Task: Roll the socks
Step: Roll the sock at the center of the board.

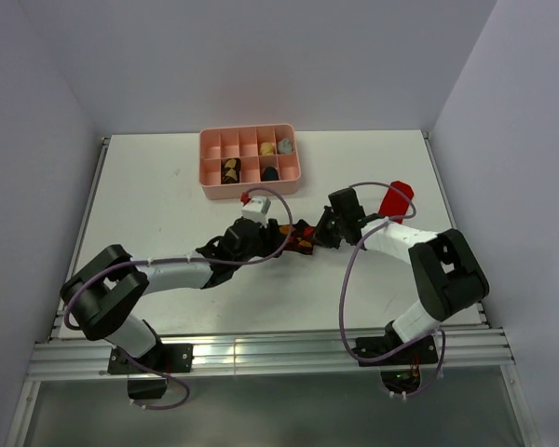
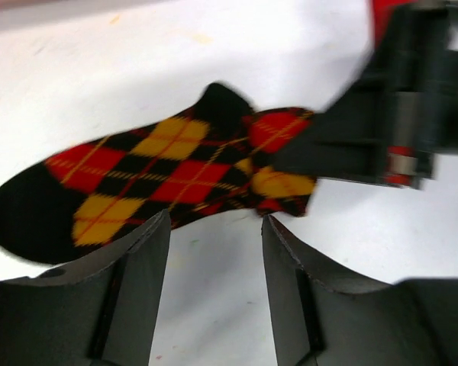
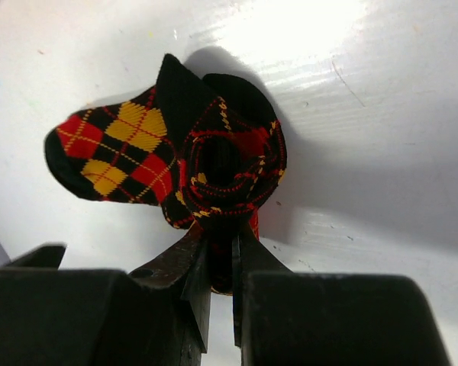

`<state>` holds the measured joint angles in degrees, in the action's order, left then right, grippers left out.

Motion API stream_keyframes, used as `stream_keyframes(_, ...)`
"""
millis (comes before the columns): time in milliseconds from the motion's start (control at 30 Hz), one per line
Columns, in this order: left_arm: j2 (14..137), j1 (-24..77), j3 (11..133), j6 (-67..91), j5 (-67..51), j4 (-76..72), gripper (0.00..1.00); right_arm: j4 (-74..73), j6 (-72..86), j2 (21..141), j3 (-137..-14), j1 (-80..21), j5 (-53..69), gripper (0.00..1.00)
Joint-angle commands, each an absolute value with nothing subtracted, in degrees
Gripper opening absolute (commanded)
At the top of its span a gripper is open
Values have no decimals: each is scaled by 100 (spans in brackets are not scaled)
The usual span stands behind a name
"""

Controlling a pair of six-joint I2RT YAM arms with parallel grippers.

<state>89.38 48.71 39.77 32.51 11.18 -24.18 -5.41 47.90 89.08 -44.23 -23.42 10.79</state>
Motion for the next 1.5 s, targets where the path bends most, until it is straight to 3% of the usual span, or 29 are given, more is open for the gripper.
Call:
stream_keyframes(0, 8815, 5150, 4061, 2551, 1257, -3172, 57, -1062, 4676, 9070, -4790, -2452, 853, 0)
stream_keyframes(233, 9377, 5739, 4358, 1574, 1344, -3586, 66, -1608, 4860, 9369, -5124, -2522, 748, 0)
stream_keyframes(767, 10651, 6310, 5431, 677, 1863, -2945, 62, -1951, 4966, 9361, -5265, -2531, 642, 0)
stream_keyframes(1067, 11021, 6346, 5704, 931, 2091, -2461, 48, -1872, 5054, 9299, -5230, -2522, 747, 0)
stream_keyframes(1167, 11057, 6346, 5713, 993, 2109, -2408, 34, -1819, 5089, 9264, -5212, -2522, 800, 0)
stream_keyframes(1200, 11057, 6354, 5704, 1002, 2101, -2400, 24, -1802, 5098, 9246, -5221, -2522, 800, 0)
stream_keyframes(1333, 11135, 6346, 5757, 1046, 2066, -2277, 1, -1679, 5159, 9158, -5168, -2522, 905, 0)
stream_keyframes(1433, 11101, 6346, 5669, 1107, 1934, -2346, 1, -1539, 5238, 9071, -5107, -2514, 1010, 2)
stream_keyframes(1467, 11074, 6346, 5634, 1125, 1907, -2381, 1, -1495, 5264, 9044, -5080, -2505, 1028, 9)
